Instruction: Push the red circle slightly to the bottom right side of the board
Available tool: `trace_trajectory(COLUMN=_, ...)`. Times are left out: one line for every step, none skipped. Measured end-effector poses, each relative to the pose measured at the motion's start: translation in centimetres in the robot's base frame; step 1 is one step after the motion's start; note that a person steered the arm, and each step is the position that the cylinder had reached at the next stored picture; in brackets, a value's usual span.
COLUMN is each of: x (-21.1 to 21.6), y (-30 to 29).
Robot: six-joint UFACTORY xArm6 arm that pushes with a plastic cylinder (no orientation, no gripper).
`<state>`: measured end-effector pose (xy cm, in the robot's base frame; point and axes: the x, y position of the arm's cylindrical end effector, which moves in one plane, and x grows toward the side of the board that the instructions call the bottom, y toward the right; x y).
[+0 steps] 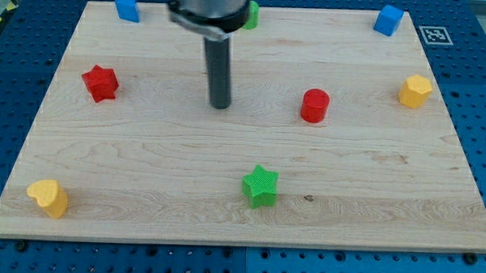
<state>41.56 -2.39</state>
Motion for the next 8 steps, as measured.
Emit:
trace_trajectory(x=-1.8, y=3.6)
trace_trajectory(x=-2.0, y=4.6)
trace_trajectory(x=-2.0, y=4.7)
trace_trajectory(x=-2.0, y=4.9)
trace_trajectory(x=-2.0, y=5.2)
trace_trajectory(x=-1.7, y=8.1)
trace_trajectory(x=0.8, y=9.4)
trace_trajectory(x=2.3, y=9.9)
